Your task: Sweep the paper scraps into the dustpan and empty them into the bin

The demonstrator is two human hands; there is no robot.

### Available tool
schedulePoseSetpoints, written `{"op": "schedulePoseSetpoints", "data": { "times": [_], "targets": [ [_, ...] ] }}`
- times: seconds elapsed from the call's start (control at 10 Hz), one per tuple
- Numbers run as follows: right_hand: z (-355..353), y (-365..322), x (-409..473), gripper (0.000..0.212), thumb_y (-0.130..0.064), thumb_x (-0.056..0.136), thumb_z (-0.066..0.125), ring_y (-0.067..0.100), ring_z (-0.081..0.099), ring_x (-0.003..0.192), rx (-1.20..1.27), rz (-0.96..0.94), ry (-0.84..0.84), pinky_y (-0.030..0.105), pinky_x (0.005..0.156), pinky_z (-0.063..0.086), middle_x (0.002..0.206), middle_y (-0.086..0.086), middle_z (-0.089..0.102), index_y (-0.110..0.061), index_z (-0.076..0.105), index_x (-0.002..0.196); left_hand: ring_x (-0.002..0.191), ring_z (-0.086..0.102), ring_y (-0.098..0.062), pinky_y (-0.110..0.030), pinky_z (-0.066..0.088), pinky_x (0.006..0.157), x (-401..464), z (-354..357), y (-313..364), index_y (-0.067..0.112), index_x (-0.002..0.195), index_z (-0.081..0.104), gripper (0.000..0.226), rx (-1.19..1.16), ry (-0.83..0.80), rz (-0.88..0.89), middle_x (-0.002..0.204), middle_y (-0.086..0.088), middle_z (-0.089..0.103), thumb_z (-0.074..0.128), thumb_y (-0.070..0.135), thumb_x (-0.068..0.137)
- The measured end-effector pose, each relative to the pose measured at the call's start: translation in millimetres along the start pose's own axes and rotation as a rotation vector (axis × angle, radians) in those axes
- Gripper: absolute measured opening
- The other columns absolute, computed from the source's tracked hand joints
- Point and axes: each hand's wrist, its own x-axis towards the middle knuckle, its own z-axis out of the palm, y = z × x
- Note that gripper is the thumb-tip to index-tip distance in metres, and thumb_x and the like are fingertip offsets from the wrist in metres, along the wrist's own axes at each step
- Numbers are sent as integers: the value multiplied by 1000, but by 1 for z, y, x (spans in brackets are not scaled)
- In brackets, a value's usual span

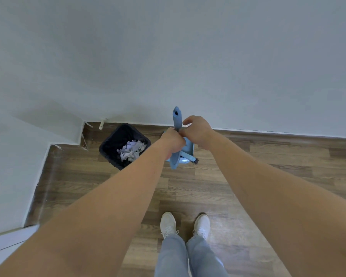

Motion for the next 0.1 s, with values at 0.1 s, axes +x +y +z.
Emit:
{"op": "schedulePoseSetpoints", "data": {
  "times": [0.1],
  "targets": [
    [-9, -7, -7, 46, -14, 84, 66, 23, 56, 111, -8, 14, 57, 26, 84, 44, 125, 8, 57, -9, 53, 128, 74, 51, -16, -26, 41, 58, -10, -10, 4, 3, 122, 52, 31, 10, 53, 17, 104, -9, 59, 45, 8, 92]
  ]
}}
